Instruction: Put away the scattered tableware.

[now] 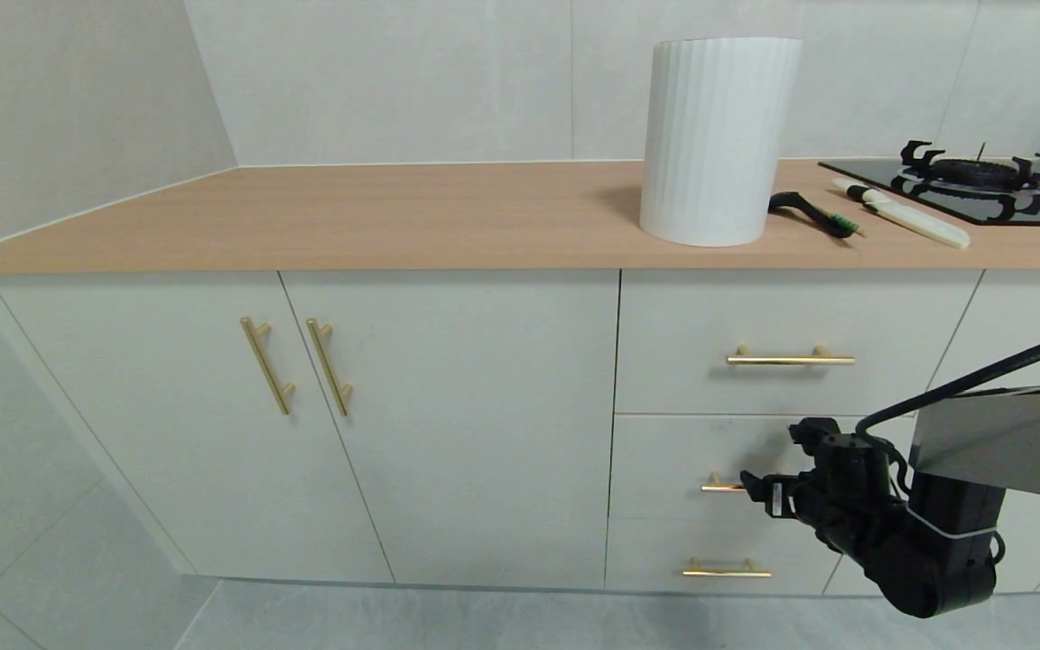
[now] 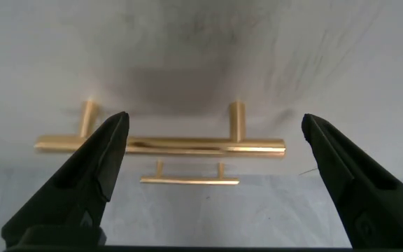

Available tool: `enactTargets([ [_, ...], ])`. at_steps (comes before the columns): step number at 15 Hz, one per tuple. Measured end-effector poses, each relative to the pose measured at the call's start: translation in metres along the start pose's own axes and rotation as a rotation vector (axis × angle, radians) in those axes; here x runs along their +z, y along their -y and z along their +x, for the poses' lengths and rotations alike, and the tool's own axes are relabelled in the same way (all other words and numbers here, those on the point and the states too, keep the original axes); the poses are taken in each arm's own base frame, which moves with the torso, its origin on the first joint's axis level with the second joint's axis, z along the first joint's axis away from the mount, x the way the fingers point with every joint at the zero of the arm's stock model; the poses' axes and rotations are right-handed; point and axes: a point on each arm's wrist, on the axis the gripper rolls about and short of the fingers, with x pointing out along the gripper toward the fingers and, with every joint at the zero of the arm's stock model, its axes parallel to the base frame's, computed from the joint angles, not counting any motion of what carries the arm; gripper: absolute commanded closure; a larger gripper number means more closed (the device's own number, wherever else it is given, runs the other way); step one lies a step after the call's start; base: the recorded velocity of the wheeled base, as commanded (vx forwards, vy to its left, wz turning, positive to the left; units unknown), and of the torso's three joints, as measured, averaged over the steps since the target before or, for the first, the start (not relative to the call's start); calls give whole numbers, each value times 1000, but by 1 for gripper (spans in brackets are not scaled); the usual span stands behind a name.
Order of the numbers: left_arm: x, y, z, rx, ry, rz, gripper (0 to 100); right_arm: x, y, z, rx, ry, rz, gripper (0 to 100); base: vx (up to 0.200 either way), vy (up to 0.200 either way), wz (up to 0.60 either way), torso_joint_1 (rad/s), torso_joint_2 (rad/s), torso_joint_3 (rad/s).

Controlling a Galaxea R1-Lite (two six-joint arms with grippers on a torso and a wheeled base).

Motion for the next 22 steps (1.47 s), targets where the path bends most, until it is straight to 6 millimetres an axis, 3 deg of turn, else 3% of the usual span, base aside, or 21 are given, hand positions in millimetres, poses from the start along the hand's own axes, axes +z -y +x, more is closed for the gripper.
enactTargets([
  [6,0,0,0,0,0,0,0,-12,0,8,-6,-30,-9,0,0,0,0,0,0,0],
  [15,0,0,0,0,0,0,0,-19,3,-7,-9,-109,-38,0,0,0,0,0,0,0],
  [18,0,0,0,-1,0,0,0,-7,6,-40,27,-251,-71,0,0,0,0,0,0,0],
  [22,0,0,0,0,0,0,0,55,7,-119,95,-349,-92,0,0,0,0,0,0,0],
])
